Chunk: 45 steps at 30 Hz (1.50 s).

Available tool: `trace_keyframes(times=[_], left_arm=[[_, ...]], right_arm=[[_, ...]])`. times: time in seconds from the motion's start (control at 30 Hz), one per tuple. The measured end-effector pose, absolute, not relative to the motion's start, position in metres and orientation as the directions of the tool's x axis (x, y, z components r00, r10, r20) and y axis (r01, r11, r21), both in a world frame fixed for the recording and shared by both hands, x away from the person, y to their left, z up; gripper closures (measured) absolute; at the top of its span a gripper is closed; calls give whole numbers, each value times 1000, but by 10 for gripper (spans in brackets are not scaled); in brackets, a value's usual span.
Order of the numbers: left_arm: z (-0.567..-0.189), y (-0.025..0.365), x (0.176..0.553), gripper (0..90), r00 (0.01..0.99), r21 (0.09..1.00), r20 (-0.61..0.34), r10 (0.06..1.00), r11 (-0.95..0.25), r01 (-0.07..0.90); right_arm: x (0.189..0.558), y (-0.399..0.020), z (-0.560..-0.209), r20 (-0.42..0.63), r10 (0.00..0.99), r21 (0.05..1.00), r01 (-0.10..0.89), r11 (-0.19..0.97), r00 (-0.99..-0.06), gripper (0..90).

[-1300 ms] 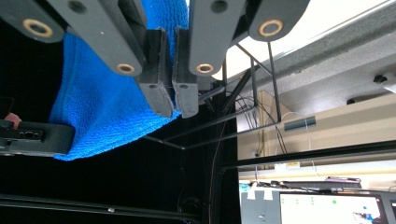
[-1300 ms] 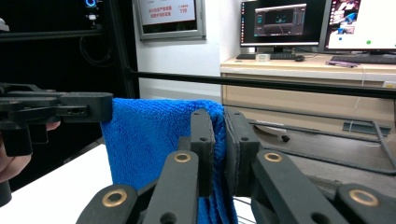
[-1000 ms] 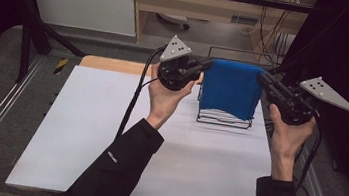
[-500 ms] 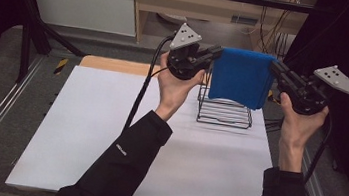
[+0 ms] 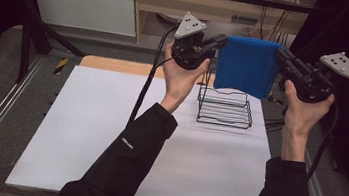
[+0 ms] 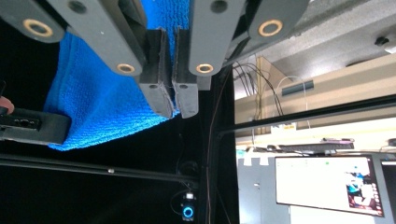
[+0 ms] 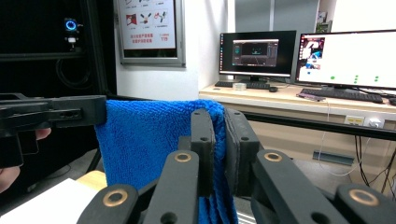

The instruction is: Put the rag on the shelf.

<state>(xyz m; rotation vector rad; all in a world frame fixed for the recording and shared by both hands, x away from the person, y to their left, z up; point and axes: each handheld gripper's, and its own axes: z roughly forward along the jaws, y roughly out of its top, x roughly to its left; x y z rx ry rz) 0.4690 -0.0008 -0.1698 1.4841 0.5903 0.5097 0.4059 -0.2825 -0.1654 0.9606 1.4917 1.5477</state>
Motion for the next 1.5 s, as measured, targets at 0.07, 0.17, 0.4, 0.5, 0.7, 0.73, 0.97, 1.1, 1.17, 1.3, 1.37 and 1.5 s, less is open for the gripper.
trace_keyframes(times=[0.07,0.17,0.4,0.5,0.7,0.73,0.97,1.1,1.17,1.3,1.37,1.5], left_arm=[[-167,-2,471,863,757,999,-54,651,40,37],[-164,-2,475,863,753,999,-52,656,44,30],[-160,-4,481,862,745,999,-48,666,50,20],[-158,-5,485,863,739,998,-49,672,52,20],[-155,-4,493,863,728,997,-63,682,68,22],[-155,-4,495,863,726,998,-62,685,67,22],[-151,-7,508,863,713,998,-53,699,60,15],[-151,-10,513,863,706,999,-41,707,44,14],[-153,-11,516,863,706,999,-37,708,41,11],[-158,-13,521,863,705,1000,-28,708,23,17],[-161,-14,524,863,704,999,-34,710,24,24],[-167,-15,528,863,704,1000,-27,710,12,26]], right_arm=[[409,-282,-162,14,907,999,-33,-31,-422,838],[412,-281,-159,13,909,999,-37,-32,-417,838],[424,-282,-154,10,912,998,-46,-32,-411,838],[428,-281,-151,2,912,998,-57,-28,-411,838],[439,-279,-147,-6,913,998,-65,-22,-408,838],[440,-278,-146,-8,914,998,-66,-20,-407,838],[454,-278,-143,-5,917,998,-61,-21,-398,838],[463,-279,-145,3,923,999,-45,-22,-386,838],[465,-280,-147,2,923,999,-47,-21,-384,838],[472,-283,-153,9,924,1000,-24,-20,-382,838],[475,-284,-157,4,924,1000,-25,-15,-383,838],[481,-286,-163,1,922,1000,-17,-9,-388,838]])
